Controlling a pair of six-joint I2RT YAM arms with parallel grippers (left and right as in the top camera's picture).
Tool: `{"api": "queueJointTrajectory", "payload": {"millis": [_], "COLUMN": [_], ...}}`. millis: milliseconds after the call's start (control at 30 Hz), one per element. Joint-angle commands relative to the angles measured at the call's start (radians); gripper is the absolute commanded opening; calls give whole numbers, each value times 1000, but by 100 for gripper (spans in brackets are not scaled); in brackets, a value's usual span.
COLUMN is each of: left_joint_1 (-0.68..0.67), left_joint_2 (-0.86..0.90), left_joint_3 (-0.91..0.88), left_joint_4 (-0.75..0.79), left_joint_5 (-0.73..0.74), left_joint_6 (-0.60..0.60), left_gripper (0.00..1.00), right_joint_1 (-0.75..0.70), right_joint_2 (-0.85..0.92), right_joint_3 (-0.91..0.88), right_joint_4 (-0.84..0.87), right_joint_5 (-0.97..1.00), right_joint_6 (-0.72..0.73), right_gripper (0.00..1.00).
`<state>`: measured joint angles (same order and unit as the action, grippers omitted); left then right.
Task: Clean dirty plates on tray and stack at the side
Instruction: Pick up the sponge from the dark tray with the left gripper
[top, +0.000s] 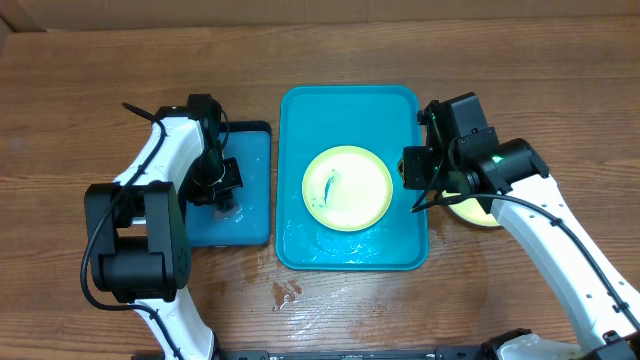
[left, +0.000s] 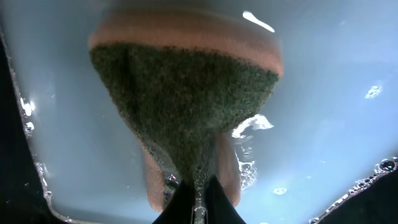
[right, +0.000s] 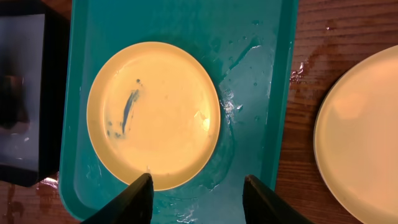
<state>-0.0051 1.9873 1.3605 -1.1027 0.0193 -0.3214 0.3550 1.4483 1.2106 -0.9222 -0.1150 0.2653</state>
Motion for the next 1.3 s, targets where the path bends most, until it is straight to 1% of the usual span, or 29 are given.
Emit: {"api": "queueJointTrajectory", "payload": {"millis": [0, 167, 233, 267, 300, 367, 500, 633, 733, 867, 933, 967, 1033, 1067, 1167, 1267], "left_joint_1": [-1, 0, 1, 1, 1, 1, 1, -2, -2, -2, -2, -2, -2, -2, 0, 0], "left_joint_2": [13, -8, -10, -10, -10, -10, -10, -9, -9, -9, -9, -9, -9, -9, -9, -9], "left_joint_3": [5, 65, 99, 119, 136, 171, 207, 183, 123, 1, -58, -81, -112, -117, -108, -74], "left_joint_4": [-6, -73, -103, -119, -132, -158, -180, -143, -70, 48, 95, 112, 134, 136, 129, 91], "left_joint_5": [27, 24, 21, 21, 19, 1, -55, -84, -82, -64, -40, -33, -28, -28, -29, -28], "left_joint_6": [0, 1, 1, 7, 10, 11, 10, 4, 3, 3, 3, 4, 3, 3, 4, 3], "left_gripper": [4, 4, 11, 20, 28, 33, 34, 39, 43, 44, 43, 36, 12, 4, 4, 4], "right_joint_1": [3, 3, 3, 3, 3, 3, 3, 3, 3, 3, 3, 3, -4, -12, -59, -135], "right_joint_2": [-5, -5, -5, -5, -5, -5, -4, -4, -4, -4, -4, -4, -3, -1, 14, 49], "right_joint_3": [20, 20, 20, 20, 20, 20, 20, 20, 20, 20, 20, 20, 20, 20, 20, 20], "right_joint_4": [0, 0, 0, 0, 0, 0, 0, 0, 0, 0, 5, 11, 21, 24, 24, 31], "right_joint_5": [10, 10, 10, 10, 10, 10, 10, 10, 10, 10, 11, 11, 32, 53, 96, 55], "right_joint_6": [-5, -5, -5, -5, -5, -5, -5, -5, -5, -5, -4, -3, 42, 74, 145, 161], "right_gripper": [48, 48, 48, 48, 48, 48, 48, 48, 49, 48, 48, 43, 43, 43, 39, 39]}}
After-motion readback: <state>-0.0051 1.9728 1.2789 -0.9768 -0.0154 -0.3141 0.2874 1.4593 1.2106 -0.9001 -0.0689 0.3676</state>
